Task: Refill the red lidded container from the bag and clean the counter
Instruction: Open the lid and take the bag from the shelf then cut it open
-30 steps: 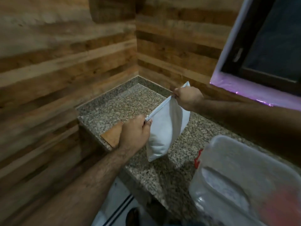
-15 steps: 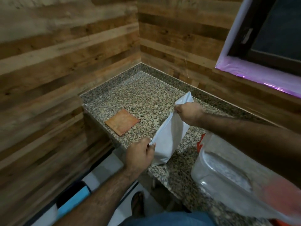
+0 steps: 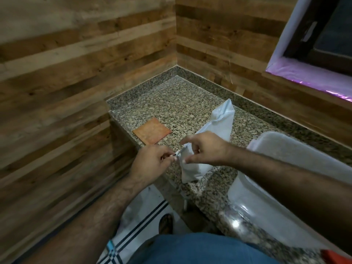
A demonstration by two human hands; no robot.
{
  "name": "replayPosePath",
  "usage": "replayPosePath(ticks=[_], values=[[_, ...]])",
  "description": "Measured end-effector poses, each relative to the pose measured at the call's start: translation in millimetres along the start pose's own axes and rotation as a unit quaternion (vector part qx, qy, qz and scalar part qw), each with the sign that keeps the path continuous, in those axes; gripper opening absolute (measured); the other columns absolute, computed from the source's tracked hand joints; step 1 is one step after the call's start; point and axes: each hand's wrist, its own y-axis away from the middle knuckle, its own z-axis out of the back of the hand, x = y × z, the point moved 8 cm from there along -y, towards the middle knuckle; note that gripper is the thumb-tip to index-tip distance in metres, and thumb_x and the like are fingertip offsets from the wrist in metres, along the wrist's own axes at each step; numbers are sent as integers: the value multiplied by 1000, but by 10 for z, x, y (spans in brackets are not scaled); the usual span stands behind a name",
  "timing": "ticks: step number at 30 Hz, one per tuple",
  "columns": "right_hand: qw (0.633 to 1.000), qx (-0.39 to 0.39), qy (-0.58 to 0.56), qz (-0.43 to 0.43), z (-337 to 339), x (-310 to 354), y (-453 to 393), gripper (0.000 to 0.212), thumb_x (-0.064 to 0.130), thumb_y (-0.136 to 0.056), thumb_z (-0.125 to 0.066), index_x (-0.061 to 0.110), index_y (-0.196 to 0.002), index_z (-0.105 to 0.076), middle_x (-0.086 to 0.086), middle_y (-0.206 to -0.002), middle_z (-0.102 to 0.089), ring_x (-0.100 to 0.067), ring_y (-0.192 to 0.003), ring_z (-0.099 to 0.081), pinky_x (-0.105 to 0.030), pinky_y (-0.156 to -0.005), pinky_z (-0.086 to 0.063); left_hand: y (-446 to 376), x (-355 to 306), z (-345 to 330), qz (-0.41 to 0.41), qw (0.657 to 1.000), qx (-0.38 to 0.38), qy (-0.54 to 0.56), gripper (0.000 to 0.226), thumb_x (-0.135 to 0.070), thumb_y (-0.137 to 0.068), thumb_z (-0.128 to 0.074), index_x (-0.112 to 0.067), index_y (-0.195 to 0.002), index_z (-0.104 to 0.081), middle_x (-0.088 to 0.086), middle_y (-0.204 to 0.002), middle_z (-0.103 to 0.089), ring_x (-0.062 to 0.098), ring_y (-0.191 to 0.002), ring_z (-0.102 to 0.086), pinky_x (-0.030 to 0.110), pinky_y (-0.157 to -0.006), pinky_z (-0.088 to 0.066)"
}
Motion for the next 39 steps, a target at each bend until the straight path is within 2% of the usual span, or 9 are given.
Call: replayPosePath(ticks=[5, 9, 12, 14, 16, 21, 25, 31, 39], values=[[996, -55, -63, -9, -203, 143, -93, 13, 38, -92, -79, 29, -84, -75, 16, -61, -57, 2, -59, -53, -25, -58, -36, -2, -157, 264, -51, 993, -76, -77, 19, -32, -86, -86, -23, -102, -81, -8, -84, -76, 14, -79, -67, 33, -72, -56], [979, -103, -148, -92, -115, -100, -39, 22, 29, -93, -80, 17, -75, -76, 3, -64, -75, -13, -55, -71, -26, -52, -55, 222, 182, 180, 140, 977, -130, 95, 29, -26, -82, -88, -27, -99, -65, -8, -74, -69, 2, -61, -62, 23, -58, -50], [962, -100, -219, -131, -104, -214, -22, 30, 28, -94, -81, 8, -72, -75, -3, -62, -76, -18, -55, -75, -29, -52, -61, 226, 313, -292, 183, 976, -34, 117, 33, -40, -77, -90, -29, -98, -67, -10, -85, -72, 7, -73, -67, 26, -65, -56], [947, -87, -269, -152, -138, -251, -37, 26, 27, -95, -80, 7, -79, -75, -6, -68, -78, -21, -59, -76, -33, -56, -63, 109, 272, -532, 159, 984, 16, 84, 43, -58, -76, -87, -28, -105, -76, -12, -91, -74, 9, -76, -67, 29, -69, -57], [942, -82, -286, -155, -150, -246, -51, 25, 25, -96, -79, 4, -83, -76, -6, -72, -80, -23, -63, -78, -35, -58, -64, -25, 222, -653, 137, 989, 16, 48, 38, -63, -82, -81, -25, -88, -77, -9, -75, -71, 11, -64, -63, 30, -60, -52], [975, -94, -149, -137, -44, -233, -75, 31, 36, -96, -77, 16, -73, -76, 2, -66, -78, -10, -57, -74, -37, -64, -65, -114, 96, -688, 28, 997, -62, -36, 31, -19, -87, -71, -19, -63, -51, 4, -62, -61, 18, -59, -47, 37, -56, -49], [972, -123, -104, -172, 86, -412, -79, 32, 40, -97, -75, 19, -73, -74, 5, -67, -76, -8, -60, -73, -38, -67, -64, -57, 115, -767, -24, 995, -77, -52, 35, -35, -96, -55, -14, -70, -67, 3, -65, -64, 24, -61, -58, 31, -58, -41], [943, -166, -92, -272, 521, -1026, -157, 25, 36, -99, -73, 19, -80, -71, 6, -70, -71, -4, -59, -68, -10, -41, -42, -112, 95, -760, -114, 989, -70, -58, 45, -39, -102, -55, -17, -62, -56, 2, -59, -56, 23, -57, -53, 31, -54, -41], [903, -233, -48, -358, 1088, -1971, -477, 26, 31, -96, -77, 9, -81, -80, -6, -76, -78, -21, -72, -77, -40, -76, -67, -250, 130, -768, -216, 976, -15, -10, 42, -31, -98, -63, -17, -61, -50, 1, -57, -50, 20, -56, -50, 27, -61, -25]])
